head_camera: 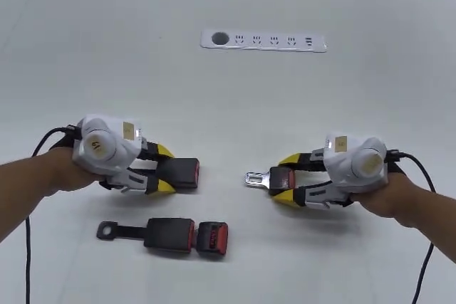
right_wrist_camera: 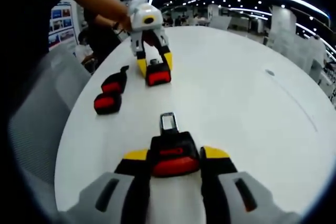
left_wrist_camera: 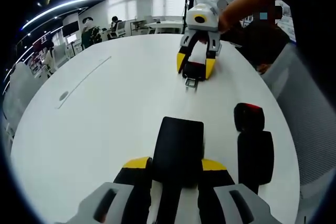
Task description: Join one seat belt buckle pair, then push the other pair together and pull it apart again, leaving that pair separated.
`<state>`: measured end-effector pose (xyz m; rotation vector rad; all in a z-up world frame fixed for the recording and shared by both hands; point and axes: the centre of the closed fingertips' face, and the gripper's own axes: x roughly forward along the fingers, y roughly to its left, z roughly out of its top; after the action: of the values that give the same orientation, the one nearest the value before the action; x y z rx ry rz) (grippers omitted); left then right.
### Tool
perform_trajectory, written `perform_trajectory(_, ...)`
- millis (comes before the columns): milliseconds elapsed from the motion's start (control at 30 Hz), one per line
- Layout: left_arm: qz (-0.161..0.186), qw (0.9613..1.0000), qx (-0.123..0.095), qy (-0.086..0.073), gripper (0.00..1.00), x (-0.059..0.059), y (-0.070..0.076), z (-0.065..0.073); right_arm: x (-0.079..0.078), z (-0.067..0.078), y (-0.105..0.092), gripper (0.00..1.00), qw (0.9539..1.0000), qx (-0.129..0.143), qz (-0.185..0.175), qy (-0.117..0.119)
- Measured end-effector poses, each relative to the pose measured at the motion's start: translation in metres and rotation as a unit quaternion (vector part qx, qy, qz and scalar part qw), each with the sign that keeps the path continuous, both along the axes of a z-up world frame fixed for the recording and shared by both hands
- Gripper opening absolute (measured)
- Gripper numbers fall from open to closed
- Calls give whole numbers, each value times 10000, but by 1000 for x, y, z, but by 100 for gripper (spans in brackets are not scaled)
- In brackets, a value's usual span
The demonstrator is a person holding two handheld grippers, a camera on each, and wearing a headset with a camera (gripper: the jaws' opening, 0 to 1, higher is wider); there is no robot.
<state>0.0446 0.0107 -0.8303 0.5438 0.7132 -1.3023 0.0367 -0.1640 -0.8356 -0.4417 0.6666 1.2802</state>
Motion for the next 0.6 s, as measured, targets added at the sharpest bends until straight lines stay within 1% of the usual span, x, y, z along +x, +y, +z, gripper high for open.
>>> perform_trajectory(267, 16, 10000, -11, 14, 35, 1, 1, 0, 0, 0, -1, 38, 10000, 13, -90, -10)
perform_trajectory(300, 19, 10000, -16, 8, 35, 1, 1, 0, 0, 0, -1, 38, 9999, 8, -107, -20)
perform_trajectory(333, 33, 10000, -32, 5, 35, 1, 0, 0, 0, 0, -1, 38, 9999, -38, -75, -79)
perform_trajectory(433, 59, 10000, -13, -8, 36, 1, 0, 1, 1, 0, 1, 38, 9998, -30, -194, -72)
perform_trajectory(467, 69, 10000, -15, -7, 36, 1, -1, 1, 1, -1, 1, 40, 9998, -34, -203, -76)
perform_trajectory(533, 157, 9999, 23, 19, 37, 1, -1, 1, 2, -1, 5, 48, 9996, -15, -267, -68)
perform_trajectory(567, 234, 9997, 35, 58, 37, 1, 0, 1, 5, -2, 5, 53, 9990, -83, -414, -114)
perform_trajectory(600, 373, 9992, 22, 139, 38, 1, 0, 1, 5, -2, 6, 57, 9988, -64, -480, -84)
